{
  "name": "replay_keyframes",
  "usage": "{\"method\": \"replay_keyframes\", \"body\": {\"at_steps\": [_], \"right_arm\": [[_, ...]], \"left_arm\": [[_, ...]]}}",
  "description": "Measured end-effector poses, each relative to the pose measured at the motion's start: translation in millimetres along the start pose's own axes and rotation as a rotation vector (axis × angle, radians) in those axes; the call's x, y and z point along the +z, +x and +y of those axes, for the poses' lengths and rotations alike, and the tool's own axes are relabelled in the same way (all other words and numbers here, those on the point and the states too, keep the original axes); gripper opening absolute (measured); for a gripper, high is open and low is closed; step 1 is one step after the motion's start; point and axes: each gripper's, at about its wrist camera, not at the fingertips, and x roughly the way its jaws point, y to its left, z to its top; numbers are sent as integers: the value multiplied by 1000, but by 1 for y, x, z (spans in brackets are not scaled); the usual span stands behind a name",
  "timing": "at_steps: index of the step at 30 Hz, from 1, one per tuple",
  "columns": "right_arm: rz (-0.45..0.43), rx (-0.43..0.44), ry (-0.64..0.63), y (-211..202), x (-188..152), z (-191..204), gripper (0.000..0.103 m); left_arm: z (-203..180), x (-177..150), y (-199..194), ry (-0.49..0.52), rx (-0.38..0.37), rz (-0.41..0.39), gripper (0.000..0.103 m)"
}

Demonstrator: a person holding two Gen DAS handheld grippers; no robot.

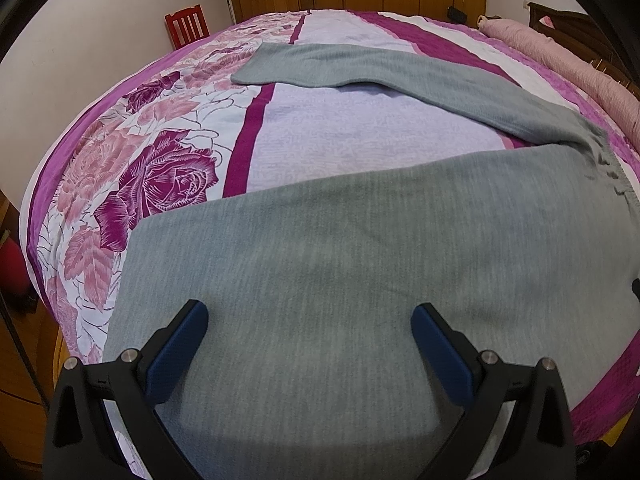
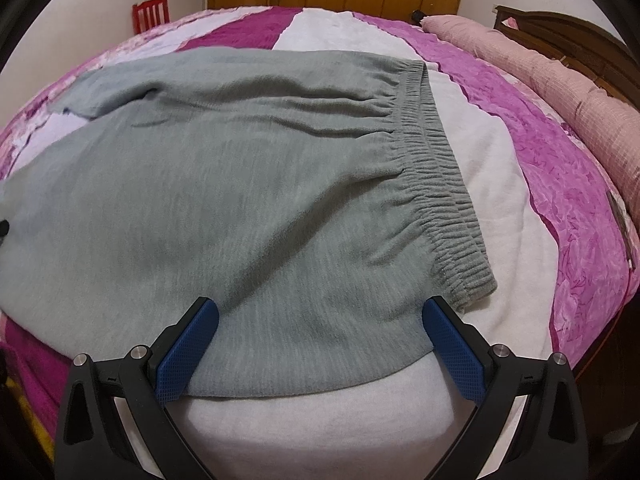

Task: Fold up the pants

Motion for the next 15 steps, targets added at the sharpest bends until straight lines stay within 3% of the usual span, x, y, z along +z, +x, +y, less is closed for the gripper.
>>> {"method": "replay_keyframes", "body": {"at_steps": [15], "right_arm": [[58,48,25,-6,14,-8,103]], "left_arm": [[0,8,-8,39,12,26,103]]}}
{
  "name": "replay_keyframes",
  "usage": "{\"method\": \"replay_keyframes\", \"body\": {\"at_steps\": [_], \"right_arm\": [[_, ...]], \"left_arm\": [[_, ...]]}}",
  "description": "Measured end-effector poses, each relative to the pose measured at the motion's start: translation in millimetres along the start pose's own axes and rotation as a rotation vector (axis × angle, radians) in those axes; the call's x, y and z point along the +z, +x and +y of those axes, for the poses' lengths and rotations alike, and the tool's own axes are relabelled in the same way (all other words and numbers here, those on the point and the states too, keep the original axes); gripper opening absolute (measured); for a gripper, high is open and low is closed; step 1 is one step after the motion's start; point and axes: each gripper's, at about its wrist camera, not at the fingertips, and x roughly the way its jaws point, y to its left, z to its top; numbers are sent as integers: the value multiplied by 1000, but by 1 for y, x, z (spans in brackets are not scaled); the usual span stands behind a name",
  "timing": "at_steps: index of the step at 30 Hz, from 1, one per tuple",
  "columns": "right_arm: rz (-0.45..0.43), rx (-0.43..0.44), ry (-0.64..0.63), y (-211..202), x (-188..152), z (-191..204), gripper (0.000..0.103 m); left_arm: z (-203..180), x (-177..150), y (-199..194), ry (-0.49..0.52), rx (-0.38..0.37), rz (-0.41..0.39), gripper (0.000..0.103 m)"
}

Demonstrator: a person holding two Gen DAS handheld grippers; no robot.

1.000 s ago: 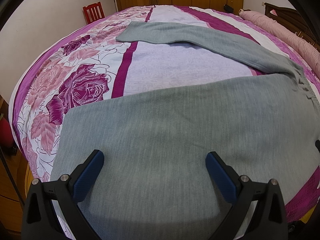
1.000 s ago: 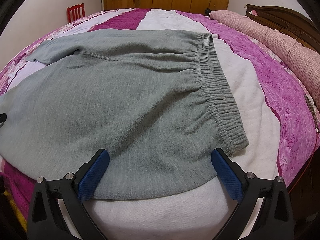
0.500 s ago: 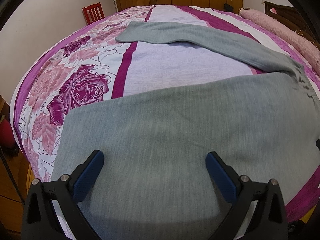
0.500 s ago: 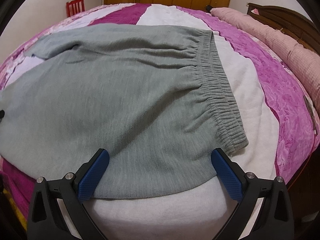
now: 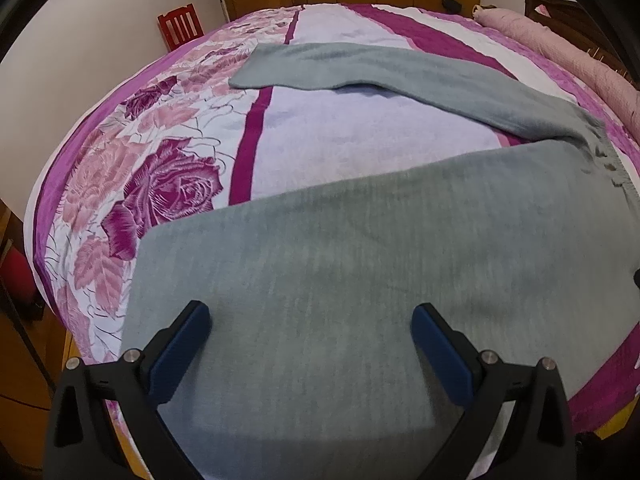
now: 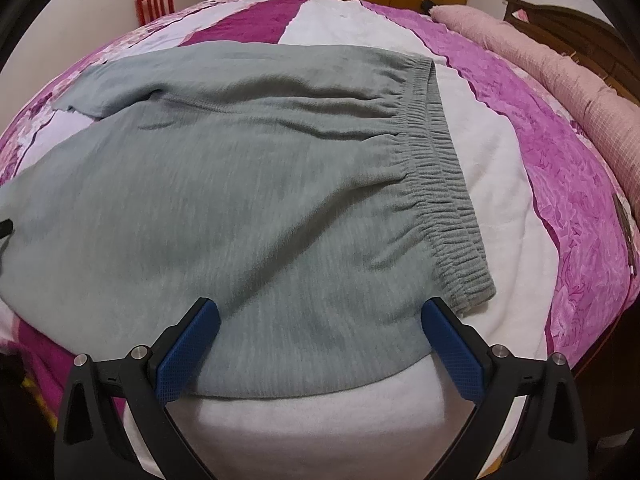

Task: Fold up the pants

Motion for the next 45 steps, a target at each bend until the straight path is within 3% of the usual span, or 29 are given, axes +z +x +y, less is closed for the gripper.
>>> {"method": "replay_keyframes", "body": {"at_steps": [11,33,45], "right_arm": [[-18,-3,-28,-7,34,1,103],[-61,-43,-53,-5,105,-7,103],[-60,-29,-5,6,145,-29,103]], "left_arm": [[14,35,-15,-23,7,-27,103],[23,104,-2,-39,23,-39,103],[30,145,3,-47,35,-73,103]]}}
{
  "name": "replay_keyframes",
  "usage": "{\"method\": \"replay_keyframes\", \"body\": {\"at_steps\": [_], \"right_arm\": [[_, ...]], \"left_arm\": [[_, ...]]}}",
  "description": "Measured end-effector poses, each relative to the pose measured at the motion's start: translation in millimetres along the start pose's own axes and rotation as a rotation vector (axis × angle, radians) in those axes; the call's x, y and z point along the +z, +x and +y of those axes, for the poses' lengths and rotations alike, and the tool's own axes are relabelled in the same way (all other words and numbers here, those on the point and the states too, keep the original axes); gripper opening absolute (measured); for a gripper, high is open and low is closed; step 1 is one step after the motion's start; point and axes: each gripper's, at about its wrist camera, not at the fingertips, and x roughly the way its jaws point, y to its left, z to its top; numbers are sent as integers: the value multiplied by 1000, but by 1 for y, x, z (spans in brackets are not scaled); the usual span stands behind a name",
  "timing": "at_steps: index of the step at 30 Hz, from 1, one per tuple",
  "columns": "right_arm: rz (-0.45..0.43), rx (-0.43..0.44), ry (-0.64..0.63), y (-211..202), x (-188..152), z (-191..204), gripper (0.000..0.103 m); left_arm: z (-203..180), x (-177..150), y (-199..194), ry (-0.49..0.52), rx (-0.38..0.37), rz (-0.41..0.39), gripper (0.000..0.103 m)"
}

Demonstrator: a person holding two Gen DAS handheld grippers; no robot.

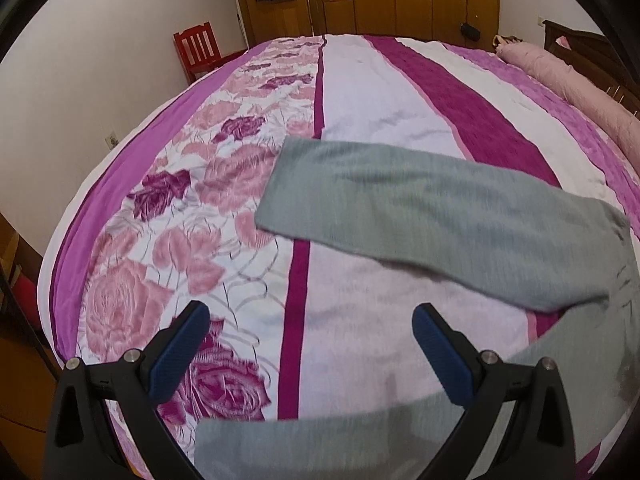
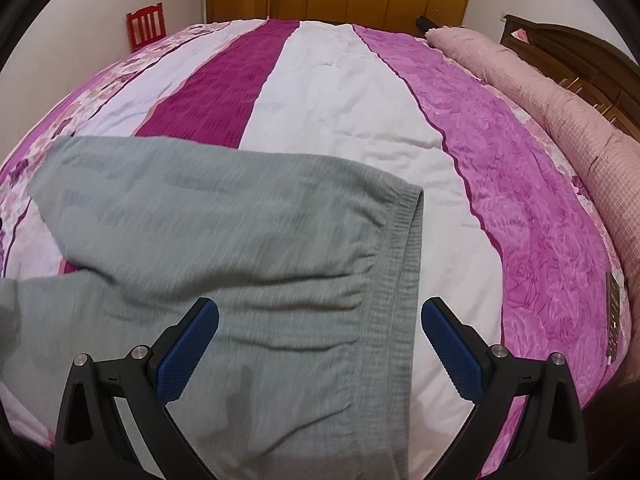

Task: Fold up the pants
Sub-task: 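Grasp the pant leg fabric with the left gripper while the right gripper grasps the ribbed cuff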

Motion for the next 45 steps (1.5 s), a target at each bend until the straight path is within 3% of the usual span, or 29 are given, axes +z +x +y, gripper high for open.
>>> {"method": "replay_keyframes", "body": {"at_steps": [15,30,41,45], "right_arm": [[36,6,59,37,43,-28,103],[114,7,150,99,71,-62,103],[158,25,187,141,76,-81,103],[147,38,198,148,74,-81,103]], "left_arm": [[-2,48,38,30,12,-4,103],[13,125,118,27,12,6,103],[26,136,184,-21,-25,87,102],[27,131,194,-17,-42,83,102]]}}
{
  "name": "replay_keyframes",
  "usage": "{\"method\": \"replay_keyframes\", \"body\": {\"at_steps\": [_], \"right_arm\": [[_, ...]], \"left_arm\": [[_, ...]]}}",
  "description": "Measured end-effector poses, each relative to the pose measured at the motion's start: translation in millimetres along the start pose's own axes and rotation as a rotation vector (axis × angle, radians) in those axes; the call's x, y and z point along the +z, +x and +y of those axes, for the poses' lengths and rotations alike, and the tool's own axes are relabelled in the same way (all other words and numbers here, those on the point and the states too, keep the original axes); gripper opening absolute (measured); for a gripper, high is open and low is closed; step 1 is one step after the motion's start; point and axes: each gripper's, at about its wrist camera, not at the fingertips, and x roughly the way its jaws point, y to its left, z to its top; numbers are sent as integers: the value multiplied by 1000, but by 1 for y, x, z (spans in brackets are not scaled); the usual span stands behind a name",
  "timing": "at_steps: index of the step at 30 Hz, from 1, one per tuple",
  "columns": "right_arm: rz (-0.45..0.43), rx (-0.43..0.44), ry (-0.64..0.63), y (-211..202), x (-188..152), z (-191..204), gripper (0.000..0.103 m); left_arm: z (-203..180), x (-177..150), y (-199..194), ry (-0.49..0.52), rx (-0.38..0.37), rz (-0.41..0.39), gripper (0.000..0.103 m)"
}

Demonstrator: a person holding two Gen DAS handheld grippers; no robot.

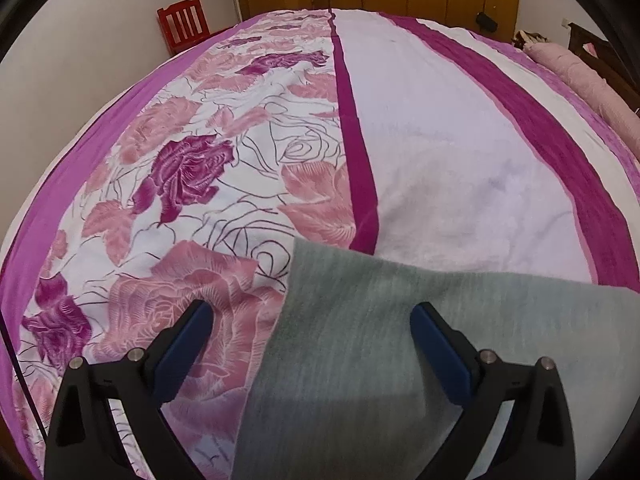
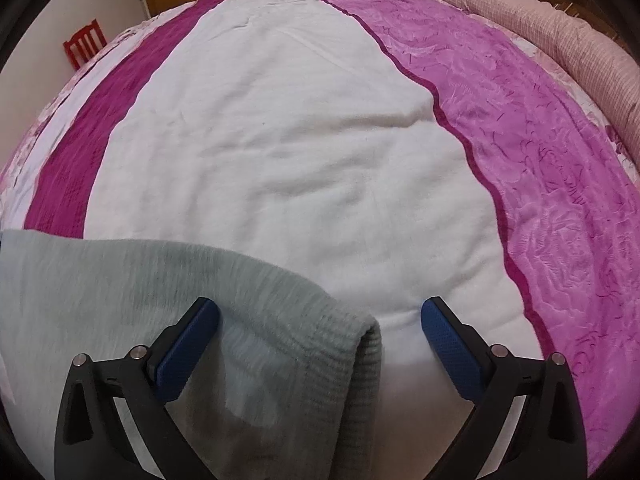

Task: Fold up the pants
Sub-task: 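Grasp the pant leg fabric with the left gripper while the right gripper grasps the ribbed cuff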

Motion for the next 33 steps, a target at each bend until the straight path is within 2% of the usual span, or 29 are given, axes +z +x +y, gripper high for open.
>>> {"method": "replay_keyframes", "body": {"at_steps": [9,10,11,12,13,14,15,16,17,18,19,20,23,25,33], "right_arm": [[0,12,-14,3,1,-1,103],[0,9,-12,3,1,-1,103],[8,2,-10,2,2,0,103],[16,-3,-9,1,3,1,99],[22,-1,-6,-1,3,2,92],[24,9,-8,-4,4,4,87],[23,17,-16,-7,3,7,75],[19,25,-26,-11,3,9,61],[11,24,-37,-15,3,11,54],[2,27,-43,-19,3,12,37],[-6,45,-40,-23,2,11,27],[-16,74,-25,-28,1,9,27],[-54,118,2,-42,-1,4,25],[-72,138,3,-52,-5,3,24],[-137,161,-58,-99,-23,15,24]], "left_arm": [[-3,1,3,-15,15,-16,101],[-4,0,-1,-17,20,-29,94],[-8,-2,-7,-12,15,-45,79],[-12,-3,-12,3,3,-57,71],[-17,-4,-16,20,3,-61,57],[-21,-4,-19,31,14,-65,48],[-24,-5,-21,45,27,-70,41],[-27,-5,-24,58,31,-71,28],[-28,-5,-25,60,43,-71,22],[-27,-6,-27,58,51,-73,17],[-24,-6,-30,48,48,-71,9],[-21,-7,-32,33,32,-72,6],[-5,-9,-47,-47,-70,-80,3],[2,-12,-59,-75,-103,-95,3],[16,-30,-116,-93,-162,-173,3]]}}
